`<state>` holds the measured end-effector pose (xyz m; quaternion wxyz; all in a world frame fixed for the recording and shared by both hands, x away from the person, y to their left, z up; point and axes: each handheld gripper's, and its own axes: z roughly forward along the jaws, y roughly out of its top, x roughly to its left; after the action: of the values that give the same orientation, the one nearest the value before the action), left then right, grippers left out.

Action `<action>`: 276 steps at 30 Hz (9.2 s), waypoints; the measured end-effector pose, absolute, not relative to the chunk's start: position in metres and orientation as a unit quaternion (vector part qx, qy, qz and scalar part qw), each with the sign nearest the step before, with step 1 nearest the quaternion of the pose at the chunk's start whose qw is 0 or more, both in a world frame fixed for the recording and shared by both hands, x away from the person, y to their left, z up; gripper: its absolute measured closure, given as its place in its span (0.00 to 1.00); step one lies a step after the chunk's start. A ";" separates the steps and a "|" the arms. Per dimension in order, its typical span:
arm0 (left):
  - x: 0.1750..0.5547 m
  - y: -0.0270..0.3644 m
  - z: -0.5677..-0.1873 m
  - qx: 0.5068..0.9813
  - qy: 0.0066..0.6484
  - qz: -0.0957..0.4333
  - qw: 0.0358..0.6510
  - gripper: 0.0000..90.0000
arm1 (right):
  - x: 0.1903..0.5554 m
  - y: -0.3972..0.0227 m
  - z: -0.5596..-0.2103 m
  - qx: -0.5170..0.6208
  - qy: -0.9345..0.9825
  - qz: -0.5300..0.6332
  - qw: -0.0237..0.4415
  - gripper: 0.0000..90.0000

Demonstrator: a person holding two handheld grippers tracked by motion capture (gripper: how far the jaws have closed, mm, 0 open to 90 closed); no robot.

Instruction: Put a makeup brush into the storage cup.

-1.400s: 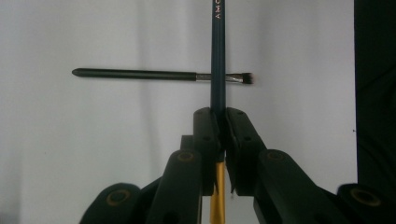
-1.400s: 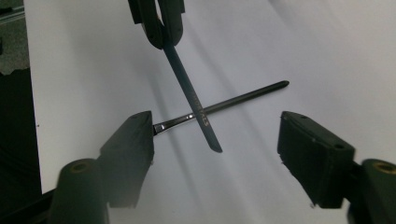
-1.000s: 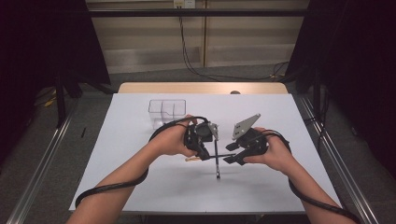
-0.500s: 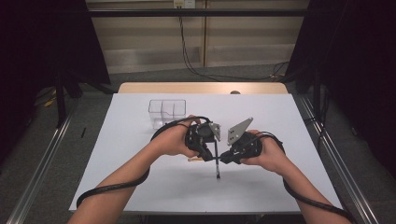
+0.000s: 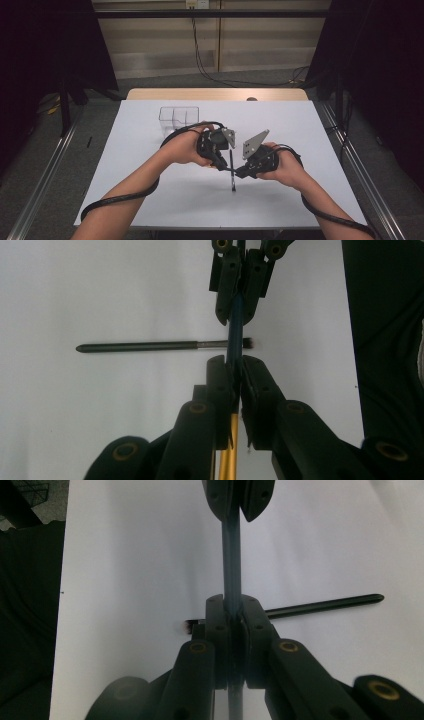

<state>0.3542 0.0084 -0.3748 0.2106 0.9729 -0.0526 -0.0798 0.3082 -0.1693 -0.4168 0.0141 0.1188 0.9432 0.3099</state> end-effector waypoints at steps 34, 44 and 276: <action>0.355 0.003 -0.374 0.972 -0.054 -0.066 0.217 0.93 | 0.308 -0.173 -0.406 0.132 0.938 0.322 0.015 0.75; 0.353 0.005 -0.369 0.966 -0.058 -0.080 0.237 0.93 | 0.308 -0.168 -0.412 0.119 0.945 0.305 0.014 0.93; 0.382 0.149 -0.401 0.734 0.218 0.024 0.643 0.93 | 0.265 -0.284 -0.446 0.316 0.745 0.573 0.131 0.02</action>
<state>0.3816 0.1488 -0.4010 0.6427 0.7342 0.2177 0.0236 0.2650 -0.2844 -0.4465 0.1306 0.3159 0.7449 0.5729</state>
